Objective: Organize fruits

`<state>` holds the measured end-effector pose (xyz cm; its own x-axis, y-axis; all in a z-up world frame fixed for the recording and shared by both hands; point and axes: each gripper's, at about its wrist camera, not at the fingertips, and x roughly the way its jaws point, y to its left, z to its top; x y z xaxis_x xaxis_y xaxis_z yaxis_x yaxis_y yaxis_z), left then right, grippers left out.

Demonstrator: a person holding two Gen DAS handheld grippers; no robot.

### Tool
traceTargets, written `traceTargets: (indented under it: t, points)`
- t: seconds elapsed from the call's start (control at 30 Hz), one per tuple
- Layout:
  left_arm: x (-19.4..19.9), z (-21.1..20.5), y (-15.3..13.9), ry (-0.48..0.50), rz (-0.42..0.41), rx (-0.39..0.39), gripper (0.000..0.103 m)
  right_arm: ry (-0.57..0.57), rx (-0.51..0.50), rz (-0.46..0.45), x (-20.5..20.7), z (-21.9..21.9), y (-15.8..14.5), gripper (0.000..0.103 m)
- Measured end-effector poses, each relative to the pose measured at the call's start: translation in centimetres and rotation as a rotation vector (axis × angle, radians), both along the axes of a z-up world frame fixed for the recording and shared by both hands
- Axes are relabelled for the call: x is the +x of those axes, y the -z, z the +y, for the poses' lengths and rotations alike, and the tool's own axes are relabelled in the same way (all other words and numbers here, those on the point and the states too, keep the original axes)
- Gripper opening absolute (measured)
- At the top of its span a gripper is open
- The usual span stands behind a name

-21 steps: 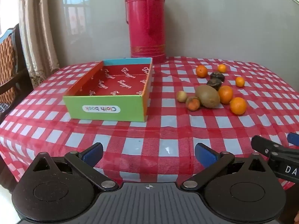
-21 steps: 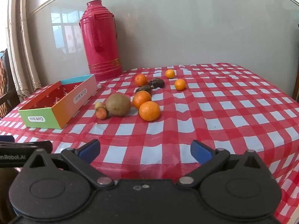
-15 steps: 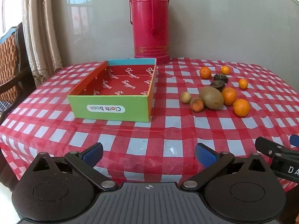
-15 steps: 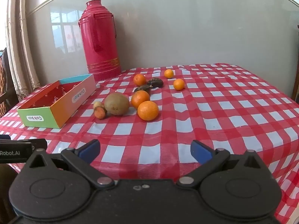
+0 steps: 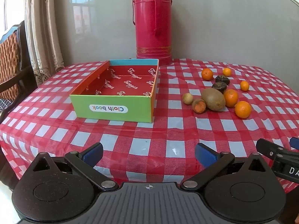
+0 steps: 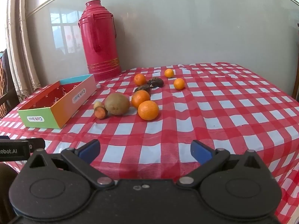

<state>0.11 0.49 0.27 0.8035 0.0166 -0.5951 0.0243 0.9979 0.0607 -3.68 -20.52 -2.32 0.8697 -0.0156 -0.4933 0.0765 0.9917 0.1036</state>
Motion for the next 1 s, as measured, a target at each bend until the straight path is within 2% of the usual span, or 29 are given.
traceTargets:
  t: [1.0]
  points:
    - [0.08, 0.02, 0.0, -0.004, -0.008, -0.01, 0.103, -0.002, 0.002, -0.002, -0.07, -0.06, 0.04, 0.098]
